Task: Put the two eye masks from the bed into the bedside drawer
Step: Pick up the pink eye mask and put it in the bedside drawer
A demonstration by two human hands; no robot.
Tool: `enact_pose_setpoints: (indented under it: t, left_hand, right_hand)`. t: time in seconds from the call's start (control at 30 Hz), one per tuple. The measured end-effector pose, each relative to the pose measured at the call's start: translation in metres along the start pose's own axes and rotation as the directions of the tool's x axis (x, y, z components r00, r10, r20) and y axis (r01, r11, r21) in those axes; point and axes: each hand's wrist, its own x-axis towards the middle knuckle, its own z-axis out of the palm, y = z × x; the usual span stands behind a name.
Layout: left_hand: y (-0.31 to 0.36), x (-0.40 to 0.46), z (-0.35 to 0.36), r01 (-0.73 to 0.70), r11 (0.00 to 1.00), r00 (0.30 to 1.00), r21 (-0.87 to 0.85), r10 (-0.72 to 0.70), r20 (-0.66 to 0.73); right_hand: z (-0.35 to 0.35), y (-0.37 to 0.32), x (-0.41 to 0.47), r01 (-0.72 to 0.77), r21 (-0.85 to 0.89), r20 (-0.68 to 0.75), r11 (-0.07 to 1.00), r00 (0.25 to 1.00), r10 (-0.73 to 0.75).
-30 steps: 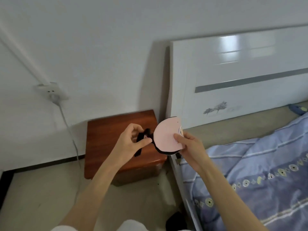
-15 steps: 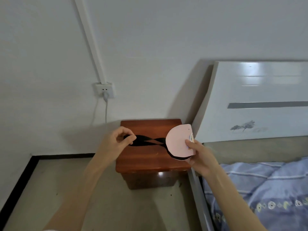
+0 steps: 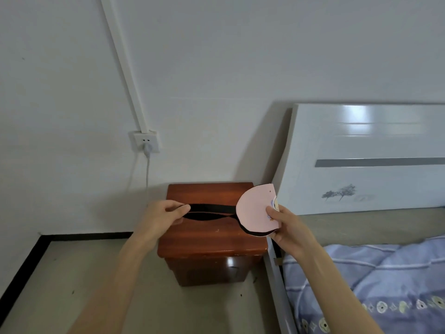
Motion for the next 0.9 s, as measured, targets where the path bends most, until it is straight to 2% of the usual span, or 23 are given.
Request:
enact_pose_setpoints:
  t: [0.07,0.1,0.17,0.23,0.33,0.4,0.47,0.53,0.57,0.63,0.67,0.77,0.9]
  left_hand:
    - [0.0,-0.001,0.004,0.131,0.941,0.986,-0.313,-0.091,0.14]
    - [0.001,-0.002,0.007,0.205,0.851,0.966,-0.484,-0.097,0.238]
    - [0.004,-0.005,0.014,0.293,0.687,0.925,-0.665,-0.027,0.38]
    - [0.008,-0.008,0.023,0.334,0.582,0.9,-0.741,0.035,0.434]
    - [0.013,-0.012,0.029,0.388,0.46,0.889,-0.798,0.041,0.456]
    - [0.016,-0.013,0.032,0.357,0.433,0.897,-0.828,0.088,0.433]
    - [0.018,-0.014,0.037,0.272,0.475,0.922,-0.837,0.119,0.367]
    - [0.019,-0.014,0.046,0.174,0.607,0.959,-0.775,0.075,0.275]
    - [0.02,-0.015,0.05,0.126,0.72,0.975,-0.682,0.037,0.218]
    - [0.023,-0.016,0.058,0.003,0.932,0.997,-0.363,0.023,0.069]
    - [0.024,-0.015,0.06,-0.065,0.975,0.997,-0.213,0.074,0.035]
    - [0.032,-0.017,0.063,-0.227,0.973,0.97,0.047,0.221,0.104]
    - [0.039,-0.016,0.068,-0.336,0.914,0.924,0.228,0.274,0.266]
  right_hand:
    - [-0.008,0.001,-0.003,0.018,-0.013,-0.009,1.0,1.0,-0.018]
    - [-0.01,0.003,-0.004,0.027,-0.026,-0.012,0.999,1.0,-0.027]
    - [-0.013,0.006,-0.007,0.045,-0.052,-0.005,0.998,0.999,-0.045]
    - [-0.014,0.008,-0.01,0.064,-0.075,0.006,0.995,0.998,-0.063]
    - [-0.016,0.011,-0.013,0.087,-0.068,-0.022,0.994,0.996,-0.089]
    - [-0.017,0.014,-0.016,0.11,-0.101,-0.069,0.989,0.991,-0.118]
    - [-0.016,0.017,-0.019,0.149,-0.168,-0.099,0.974,0.981,-0.167]
    - [-0.012,0.019,-0.022,0.192,-0.245,-0.076,0.95,0.973,-0.216]
    - [-0.009,0.018,-0.025,0.21,-0.286,-0.054,0.935,0.971,-0.235]
    - [-0.005,0.017,-0.029,0.241,-0.374,-0.003,0.896,0.965,-0.261]
    - [-0.004,0.016,-0.03,0.256,-0.412,0.023,0.874,0.962,-0.271]
    - [-0.002,0.013,-0.032,0.295,-0.517,0.085,0.804,0.952,-0.295]
    - [0.002,0.01,-0.032,0.317,-0.665,0.18,0.676,0.947,-0.267]
